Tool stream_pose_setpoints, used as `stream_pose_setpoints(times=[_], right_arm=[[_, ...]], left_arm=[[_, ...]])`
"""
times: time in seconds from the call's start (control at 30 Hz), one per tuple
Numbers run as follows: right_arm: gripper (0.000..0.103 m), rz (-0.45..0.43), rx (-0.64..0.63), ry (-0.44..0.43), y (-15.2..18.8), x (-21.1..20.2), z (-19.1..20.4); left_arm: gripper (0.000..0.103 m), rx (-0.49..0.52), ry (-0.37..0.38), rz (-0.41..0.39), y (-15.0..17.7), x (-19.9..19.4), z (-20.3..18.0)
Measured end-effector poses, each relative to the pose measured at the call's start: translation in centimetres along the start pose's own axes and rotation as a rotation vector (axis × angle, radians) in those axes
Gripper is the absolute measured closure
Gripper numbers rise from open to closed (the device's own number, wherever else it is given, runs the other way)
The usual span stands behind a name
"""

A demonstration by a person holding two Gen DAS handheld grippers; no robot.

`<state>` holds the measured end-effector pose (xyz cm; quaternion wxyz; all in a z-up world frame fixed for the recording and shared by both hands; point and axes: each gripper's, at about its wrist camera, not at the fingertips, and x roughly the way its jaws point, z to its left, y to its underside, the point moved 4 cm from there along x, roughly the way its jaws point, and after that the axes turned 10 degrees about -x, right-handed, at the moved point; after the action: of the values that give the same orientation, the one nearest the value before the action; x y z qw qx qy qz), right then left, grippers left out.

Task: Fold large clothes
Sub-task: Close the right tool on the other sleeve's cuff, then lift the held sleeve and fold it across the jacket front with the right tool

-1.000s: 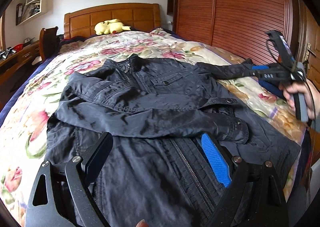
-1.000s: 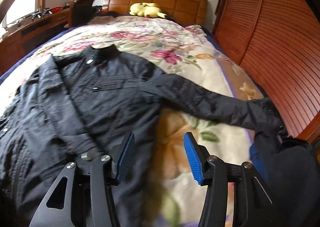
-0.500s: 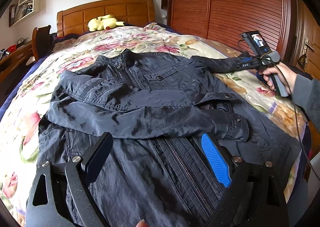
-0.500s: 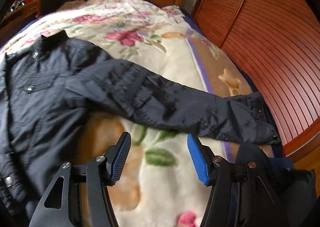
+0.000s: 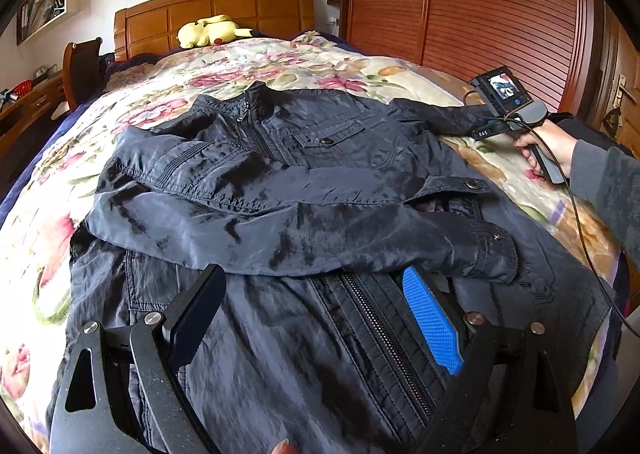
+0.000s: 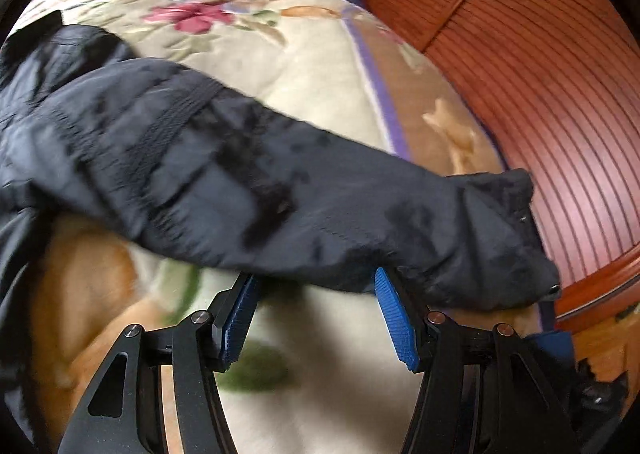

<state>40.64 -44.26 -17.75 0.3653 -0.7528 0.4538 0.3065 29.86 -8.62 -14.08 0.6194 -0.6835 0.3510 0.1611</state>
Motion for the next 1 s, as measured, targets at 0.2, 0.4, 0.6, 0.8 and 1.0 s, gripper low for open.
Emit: stream_pose_setpoints(times=[0.2,0.4,0.6,0.8,1.0], right_arm=[[0.074,-0.005,-0.073,0.032,-0.4,1.6,1.2],[0.097,-0.217,0.002,0.064,-1.1,-4.0,0.0],[0.097,-0.384,0.019,0.003,-2.2,-11.1,0.8],[0.097,-0.492,-0.049,-0.076,-2.2,-17.8,5.4],[0.097,-0.550,-0.145,-0.188,-1.0,-22.8,11.4]], left_arm=[[0.012,-0.003,-0.003,0.002,0.0,0.1,0.1],[0.012,0.007,-0.007,-0.012,0.0,-0.5,0.3],[0.012,-0.004,0.003,-0.034,-0.2,-1.5,0.5],[0.012,-0.011,0.003,-0.057,-0.2,-2.5,0.9],[0.012,-0.033,0.010,-0.076,-0.4,-3.6,1.7]])
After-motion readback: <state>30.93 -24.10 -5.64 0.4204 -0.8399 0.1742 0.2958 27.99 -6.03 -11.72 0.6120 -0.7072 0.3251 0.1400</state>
